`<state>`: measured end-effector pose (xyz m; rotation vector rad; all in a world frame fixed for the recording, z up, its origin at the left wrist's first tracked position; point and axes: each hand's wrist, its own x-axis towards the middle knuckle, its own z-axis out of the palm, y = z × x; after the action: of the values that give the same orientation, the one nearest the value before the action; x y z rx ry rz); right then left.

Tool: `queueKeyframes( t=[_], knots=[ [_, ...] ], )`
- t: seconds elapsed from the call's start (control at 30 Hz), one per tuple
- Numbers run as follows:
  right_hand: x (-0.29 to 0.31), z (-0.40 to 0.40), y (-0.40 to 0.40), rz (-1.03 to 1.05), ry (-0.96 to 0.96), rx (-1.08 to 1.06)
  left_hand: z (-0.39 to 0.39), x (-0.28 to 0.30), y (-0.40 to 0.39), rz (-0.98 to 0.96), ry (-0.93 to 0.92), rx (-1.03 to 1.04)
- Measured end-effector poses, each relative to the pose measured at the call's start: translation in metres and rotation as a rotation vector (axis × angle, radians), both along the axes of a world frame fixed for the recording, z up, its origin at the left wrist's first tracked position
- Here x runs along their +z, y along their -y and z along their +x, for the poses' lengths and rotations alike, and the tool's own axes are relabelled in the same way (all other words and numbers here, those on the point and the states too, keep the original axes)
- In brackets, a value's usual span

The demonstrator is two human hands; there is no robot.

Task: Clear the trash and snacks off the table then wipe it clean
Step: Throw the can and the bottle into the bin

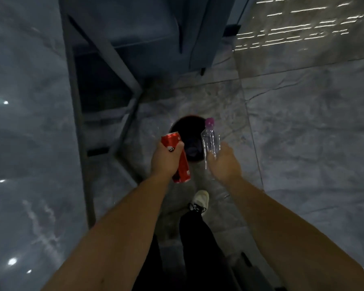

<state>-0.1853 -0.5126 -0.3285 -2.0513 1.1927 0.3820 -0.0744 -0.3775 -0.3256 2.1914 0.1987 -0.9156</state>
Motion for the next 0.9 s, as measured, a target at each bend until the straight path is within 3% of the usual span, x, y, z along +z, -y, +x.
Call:
queueKeyframes(
  t=[0.27, 0.4, 0.7, 0.9],
  knots=[
    [-0.110, 0.042, 0.004, -0.053, -0.012, 0.067, -0.011, -0.091, -0.004, 0.089, -0.045, 0.025],
    [-0.143, 0.040, 0.004, -0.078, -0.165, 0.176, -0.019, -0.112, -0.004, 0.107, -0.053, 0.012],
    [-0.146, -0.059, -0.039, 0.047, -0.298, 0.397, -0.014, -0.119, -0.004, 0.111, -0.081, -0.046],
    [-0.143, -0.109, -0.041, 0.162, -0.410, 0.427, -0.007, -0.120, 0.004, 0.096, -0.093, -0.067]
  ],
)
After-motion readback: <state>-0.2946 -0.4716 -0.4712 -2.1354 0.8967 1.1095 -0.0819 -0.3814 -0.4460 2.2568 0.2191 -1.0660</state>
